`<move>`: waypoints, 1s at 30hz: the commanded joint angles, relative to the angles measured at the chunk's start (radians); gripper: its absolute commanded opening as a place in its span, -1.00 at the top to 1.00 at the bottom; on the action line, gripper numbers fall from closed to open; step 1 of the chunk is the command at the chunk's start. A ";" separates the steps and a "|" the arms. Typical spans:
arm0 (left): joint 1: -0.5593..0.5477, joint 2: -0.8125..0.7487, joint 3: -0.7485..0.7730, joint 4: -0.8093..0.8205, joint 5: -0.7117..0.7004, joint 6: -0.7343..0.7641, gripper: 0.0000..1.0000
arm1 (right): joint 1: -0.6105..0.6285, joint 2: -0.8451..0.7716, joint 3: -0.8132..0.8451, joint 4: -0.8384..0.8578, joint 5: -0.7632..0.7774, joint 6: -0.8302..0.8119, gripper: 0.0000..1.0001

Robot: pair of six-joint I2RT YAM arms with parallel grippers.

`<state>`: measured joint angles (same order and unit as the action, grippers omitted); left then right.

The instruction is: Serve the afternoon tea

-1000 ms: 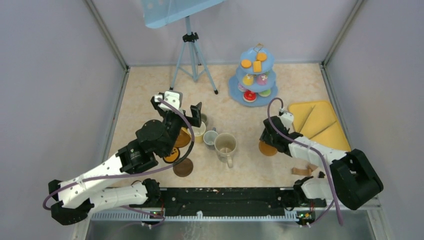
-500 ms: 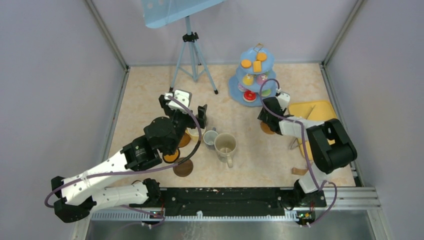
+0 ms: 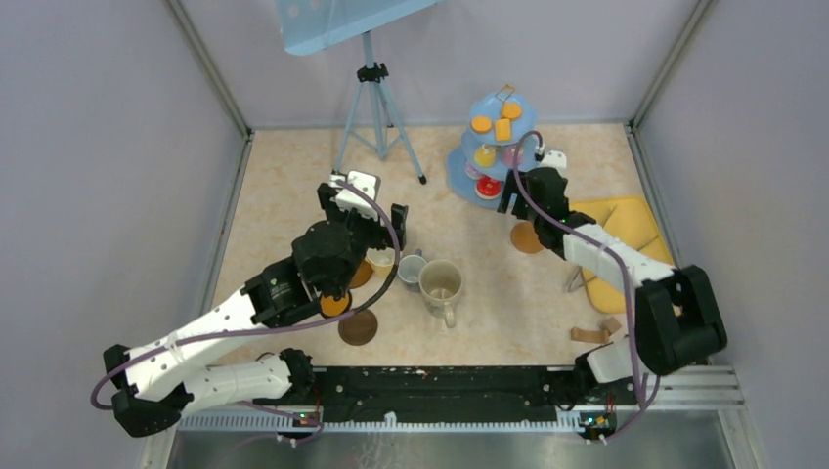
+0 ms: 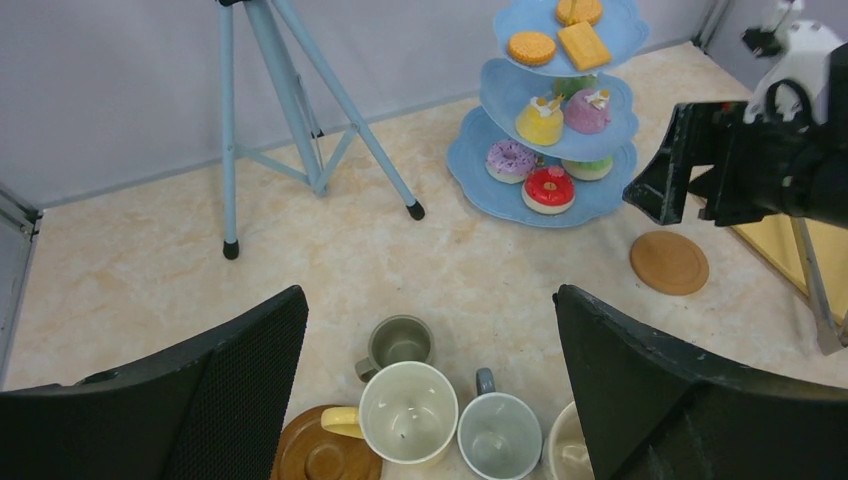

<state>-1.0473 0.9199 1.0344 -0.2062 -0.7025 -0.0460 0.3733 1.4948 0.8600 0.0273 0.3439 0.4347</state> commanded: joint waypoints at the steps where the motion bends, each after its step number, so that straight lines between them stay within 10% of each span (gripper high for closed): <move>1: 0.006 -0.058 0.013 0.078 -0.015 -0.028 -0.97 | 0.035 -0.165 0.123 -0.055 -0.263 -0.195 -0.63; 12: 0.007 -0.173 -0.004 0.123 -0.092 -0.012 -0.98 | 0.292 0.115 0.529 -0.275 -0.483 0.025 -0.51; 30: 0.007 -0.202 -0.011 0.088 -0.089 -0.014 -0.97 | 0.577 0.570 0.947 -0.652 -0.221 -0.100 0.05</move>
<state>-1.0420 0.7158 1.0058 -0.1345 -0.8005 -0.0544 0.9184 2.0277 1.7248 -0.5507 0.0349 0.3679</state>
